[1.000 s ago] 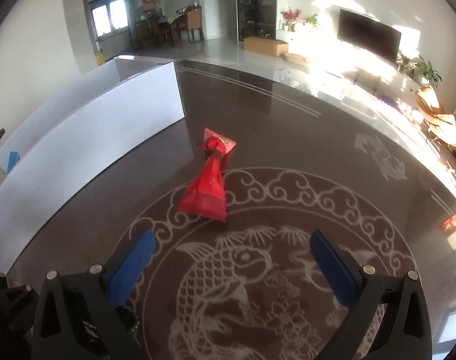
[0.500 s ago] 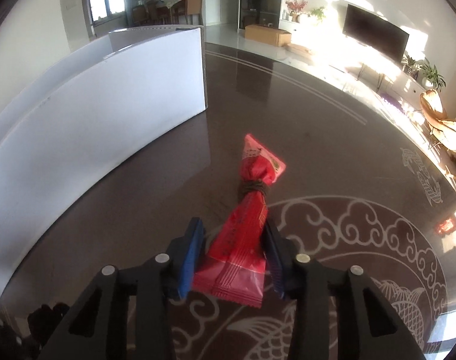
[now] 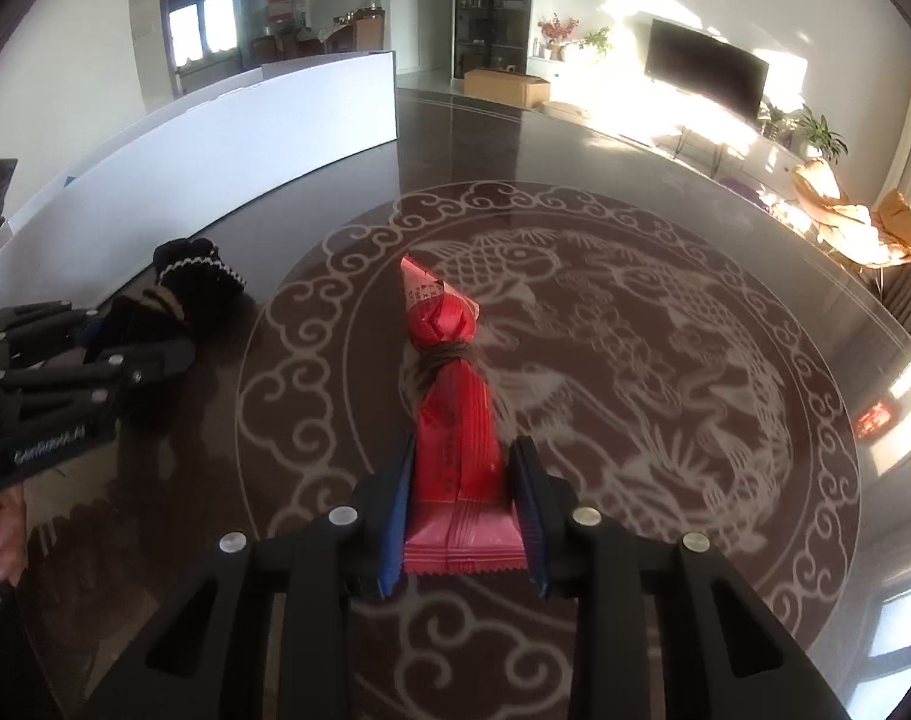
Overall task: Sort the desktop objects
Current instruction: 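Carry the black item with the left tool while the right tool carries the candy, release both into tray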
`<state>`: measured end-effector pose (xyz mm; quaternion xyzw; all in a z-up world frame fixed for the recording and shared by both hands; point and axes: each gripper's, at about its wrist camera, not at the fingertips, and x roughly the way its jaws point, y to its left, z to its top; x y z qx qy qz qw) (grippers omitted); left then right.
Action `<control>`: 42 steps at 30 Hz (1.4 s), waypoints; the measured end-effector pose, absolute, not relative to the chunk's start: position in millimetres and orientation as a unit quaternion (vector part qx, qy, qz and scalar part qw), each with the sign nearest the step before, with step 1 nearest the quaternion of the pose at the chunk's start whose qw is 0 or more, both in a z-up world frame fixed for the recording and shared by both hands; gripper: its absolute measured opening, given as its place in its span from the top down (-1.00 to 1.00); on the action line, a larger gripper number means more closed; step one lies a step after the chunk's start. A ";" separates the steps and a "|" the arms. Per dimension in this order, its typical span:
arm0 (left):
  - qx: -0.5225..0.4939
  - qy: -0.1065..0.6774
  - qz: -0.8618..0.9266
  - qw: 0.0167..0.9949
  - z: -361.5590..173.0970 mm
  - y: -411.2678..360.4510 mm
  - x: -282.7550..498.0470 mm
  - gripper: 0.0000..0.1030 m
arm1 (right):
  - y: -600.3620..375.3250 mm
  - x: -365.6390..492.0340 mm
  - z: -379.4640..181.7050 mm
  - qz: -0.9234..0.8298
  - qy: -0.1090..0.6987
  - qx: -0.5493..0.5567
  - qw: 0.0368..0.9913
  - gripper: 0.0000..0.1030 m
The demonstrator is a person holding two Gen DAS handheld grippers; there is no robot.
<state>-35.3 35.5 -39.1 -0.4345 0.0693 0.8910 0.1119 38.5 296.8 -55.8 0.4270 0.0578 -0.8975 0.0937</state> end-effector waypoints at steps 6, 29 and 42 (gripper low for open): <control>-0.433 0.069 0.892 0.109 -40.9 38.0 -41.3 0.26 | 317.2 59.6 -57.4 -0.895 0.031 0.440 0.063 -0.43; -0.420 -0.007 0.894 0.153 6.4 12.8 -43.4 0.44 | 279.6 12.0 -0.2 -0.875 0.057 0.457 0.150 0.61; -0.394 -0.112 0.910 -0.067 95.8 -184.6 -74.2 0.44 | 91.0 -86.2 111.9 -0.882 0.015 0.353 0.312 0.61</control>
